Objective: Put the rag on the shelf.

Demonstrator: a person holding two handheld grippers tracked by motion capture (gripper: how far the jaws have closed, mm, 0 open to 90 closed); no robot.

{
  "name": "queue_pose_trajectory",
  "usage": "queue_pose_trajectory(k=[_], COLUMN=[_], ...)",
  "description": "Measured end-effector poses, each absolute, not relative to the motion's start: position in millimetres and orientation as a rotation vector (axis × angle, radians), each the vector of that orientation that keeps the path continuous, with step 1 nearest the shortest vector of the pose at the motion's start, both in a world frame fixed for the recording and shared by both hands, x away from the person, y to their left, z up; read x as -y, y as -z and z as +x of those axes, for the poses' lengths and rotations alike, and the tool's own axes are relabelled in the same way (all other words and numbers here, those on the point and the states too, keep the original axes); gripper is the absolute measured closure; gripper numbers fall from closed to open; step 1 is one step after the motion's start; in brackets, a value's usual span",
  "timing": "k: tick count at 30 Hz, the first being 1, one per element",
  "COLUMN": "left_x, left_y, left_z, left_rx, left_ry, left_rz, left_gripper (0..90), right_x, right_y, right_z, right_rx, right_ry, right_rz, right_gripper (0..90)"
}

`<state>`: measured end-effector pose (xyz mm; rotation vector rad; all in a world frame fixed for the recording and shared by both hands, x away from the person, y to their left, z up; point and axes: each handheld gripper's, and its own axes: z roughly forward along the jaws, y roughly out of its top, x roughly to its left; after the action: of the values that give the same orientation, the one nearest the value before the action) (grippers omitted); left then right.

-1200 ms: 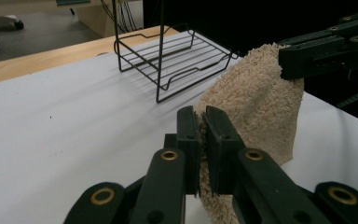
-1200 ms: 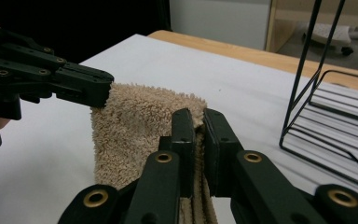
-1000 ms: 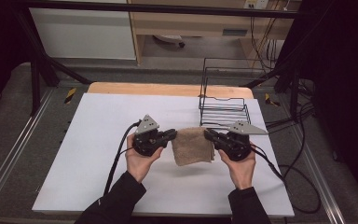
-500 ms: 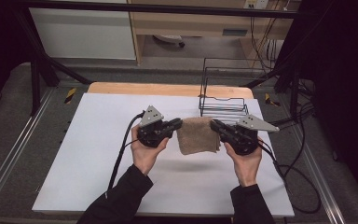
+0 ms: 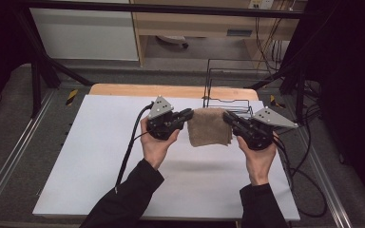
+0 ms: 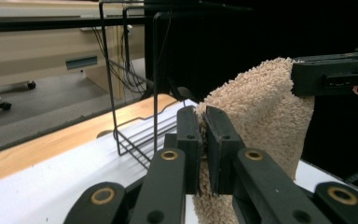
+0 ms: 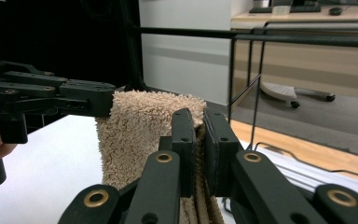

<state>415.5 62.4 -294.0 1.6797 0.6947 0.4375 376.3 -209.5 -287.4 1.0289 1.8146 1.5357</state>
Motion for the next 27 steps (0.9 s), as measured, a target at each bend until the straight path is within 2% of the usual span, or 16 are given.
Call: queue_pose_trajectory(k=[27], left_x=[-33], left_y=[244], left_z=[439], left_rx=[-0.623], left_ry=[-0.479], left_rz=[1.578], left_gripper=[84.6], right_x=[235], right_y=[242], right_z=[393], right_rx=[-1.638], right_ry=[-1.559], right_rz=[0.996], right_gripper=[84.1])
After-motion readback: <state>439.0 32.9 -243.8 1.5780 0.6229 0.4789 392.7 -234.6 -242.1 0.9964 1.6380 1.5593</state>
